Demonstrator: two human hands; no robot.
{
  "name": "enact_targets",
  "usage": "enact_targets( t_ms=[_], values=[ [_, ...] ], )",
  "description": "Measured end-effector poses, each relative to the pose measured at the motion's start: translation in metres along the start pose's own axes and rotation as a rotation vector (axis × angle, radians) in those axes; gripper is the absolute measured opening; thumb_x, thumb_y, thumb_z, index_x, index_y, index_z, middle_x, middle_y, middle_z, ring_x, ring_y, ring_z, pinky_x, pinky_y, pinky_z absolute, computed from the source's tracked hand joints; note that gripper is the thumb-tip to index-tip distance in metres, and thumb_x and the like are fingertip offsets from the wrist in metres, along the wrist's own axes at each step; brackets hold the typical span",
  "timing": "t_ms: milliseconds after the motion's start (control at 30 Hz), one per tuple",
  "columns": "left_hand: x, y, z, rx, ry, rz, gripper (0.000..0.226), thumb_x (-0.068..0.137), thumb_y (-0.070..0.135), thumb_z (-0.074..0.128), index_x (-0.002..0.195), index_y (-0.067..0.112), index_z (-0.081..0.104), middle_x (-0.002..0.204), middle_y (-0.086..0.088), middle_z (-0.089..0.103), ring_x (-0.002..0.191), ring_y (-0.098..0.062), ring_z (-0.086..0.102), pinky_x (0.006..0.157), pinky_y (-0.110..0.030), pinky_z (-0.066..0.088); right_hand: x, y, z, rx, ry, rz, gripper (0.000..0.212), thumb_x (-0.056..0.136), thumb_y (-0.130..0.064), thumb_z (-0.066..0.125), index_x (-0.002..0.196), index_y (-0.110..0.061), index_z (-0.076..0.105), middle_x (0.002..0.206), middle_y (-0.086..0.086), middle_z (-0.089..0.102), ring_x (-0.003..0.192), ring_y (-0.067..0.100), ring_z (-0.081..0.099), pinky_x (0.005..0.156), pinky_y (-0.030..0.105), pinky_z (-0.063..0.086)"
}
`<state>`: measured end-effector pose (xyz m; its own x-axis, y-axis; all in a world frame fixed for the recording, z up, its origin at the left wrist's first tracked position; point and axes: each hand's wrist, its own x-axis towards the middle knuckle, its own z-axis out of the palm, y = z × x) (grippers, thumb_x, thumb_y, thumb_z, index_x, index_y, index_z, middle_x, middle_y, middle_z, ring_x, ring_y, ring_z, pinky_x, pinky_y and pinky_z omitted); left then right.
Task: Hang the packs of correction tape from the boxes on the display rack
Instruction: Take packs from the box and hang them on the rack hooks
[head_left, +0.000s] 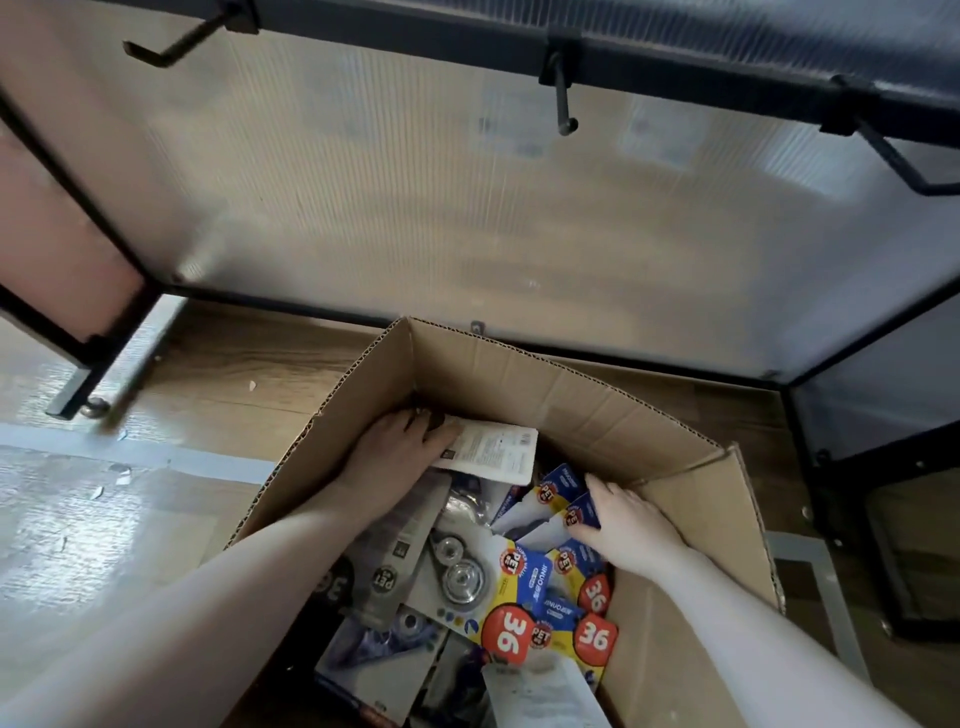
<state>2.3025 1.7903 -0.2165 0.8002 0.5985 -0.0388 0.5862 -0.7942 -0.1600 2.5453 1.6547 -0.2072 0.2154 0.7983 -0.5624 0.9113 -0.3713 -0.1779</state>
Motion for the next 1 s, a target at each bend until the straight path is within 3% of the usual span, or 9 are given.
enact_targets(
  t_ms=[100,233,300,367,500,633,700,867,1000],
  values=[
    [-0.004,0.001,-0.006,-0.036,0.024,0.007,0.037,0.071,0.015,0.035,0.084,0.016,0.069,0.064,-0.004,0.065,0.049,-0.025,0.058,0.048,-0.027,0.047,0.003,0.005,-0.008,0.12,-0.041,-0.028,0.062,0.085,-0.042,0.06,0.138,-0.018,0.037,0.136,0.002,0.049,0.122,0.019,0.048,0.098,0.035,0.044],
    [-0.008,0.009,-0.032,-0.095,0.0,-0.069,0.018,0.068,0.013,0.051,0.075,0.016,0.067,0.052,-0.002,0.058,0.036,-0.022,0.053,0.031,-0.017,0.031,0.007,0.009,-0.023,0.24,0.001,-0.084,0.031,0.078,-0.031,0.07,0.102,-0.021,0.053,0.111,-0.001,0.062,0.096,0.014,0.058,0.079,0.032,0.05],
    [-0.009,0.016,-0.045,-0.121,-0.059,-0.146,0.022,0.074,0.008,0.062,0.096,0.013,0.064,0.069,-0.007,0.064,0.051,-0.027,0.062,0.037,-0.023,0.035,0.007,0.01,-0.028,0.272,-0.009,-0.121,0.025,0.076,-0.028,0.072,0.091,-0.023,0.052,0.098,-0.005,0.064,0.086,0.011,0.06,0.074,0.034,0.052],
    [-0.009,0.021,-0.054,-0.157,-0.188,-0.227,0.029,0.092,0.012,0.046,0.121,0.017,0.048,0.1,-0.01,0.063,0.085,-0.031,0.064,0.057,-0.032,0.041,0.005,0.009,-0.032,0.298,-0.017,-0.16,0.021,0.076,-0.027,0.072,0.087,-0.026,0.054,0.09,-0.005,0.064,0.082,0.011,0.061,0.074,0.037,0.052],
    [-0.014,0.019,-0.066,-0.195,-0.254,-0.27,0.031,0.094,0.01,0.039,0.123,0.017,0.043,0.11,-0.009,0.06,0.098,-0.031,0.06,0.076,-0.037,0.048,-0.002,-0.003,-0.042,0.32,0.045,-0.232,0.02,0.084,-0.031,0.064,0.069,-0.036,0.052,0.079,-0.006,0.064,0.077,0.012,0.06,0.071,0.033,0.047],
    [-0.022,0.008,-0.08,-0.259,-0.201,-0.275,0.028,0.09,0.011,0.044,0.115,0.017,0.055,0.108,-0.008,0.063,0.102,-0.031,0.058,0.078,-0.033,0.044,-0.013,-0.016,-0.05,0.282,0.091,-0.273,0.022,0.089,-0.032,0.058,0.067,-0.034,0.052,0.079,-0.008,0.062,0.079,0.012,0.059,0.069,0.031,0.045],
    [-0.024,0.005,-0.091,-0.259,-0.073,-0.212,0.02,0.09,0.023,0.046,0.101,0.016,0.061,0.1,-0.007,0.065,0.096,-0.032,0.06,0.072,-0.034,0.044,-0.023,-0.017,-0.059,0.207,0.122,-0.275,0.015,0.09,-0.034,0.055,0.076,-0.032,0.055,0.085,-0.007,0.063,0.081,0.013,0.059,0.069,0.031,0.045],
    [-0.02,-0.002,-0.137,-0.346,0.186,-0.223,0.052,0.08,0.06,0.036,0.096,0.022,0.068,0.092,-0.001,0.067,0.087,-0.026,0.063,0.063,-0.028,0.041,-0.049,-0.017,-0.089,0.099,0.282,-0.286,0.014,0.092,-0.037,0.052,0.088,-0.028,0.061,0.092,-0.004,0.065,0.084,0.016,0.058,0.064,0.027,0.035],
    [-0.014,-0.015,-0.178,-0.313,0.194,-0.257,0.029,0.088,0.048,0.054,0.103,0.027,0.068,0.095,0.002,0.068,0.09,-0.023,0.063,0.067,-0.029,0.042,-0.065,-0.019,-0.117,0.117,0.398,-0.286,0.014,0.092,-0.038,0.053,0.08,-0.029,0.054,0.088,-0.005,0.064,0.083,0.018,0.058,0.063,0.032,0.038]
  ],
)
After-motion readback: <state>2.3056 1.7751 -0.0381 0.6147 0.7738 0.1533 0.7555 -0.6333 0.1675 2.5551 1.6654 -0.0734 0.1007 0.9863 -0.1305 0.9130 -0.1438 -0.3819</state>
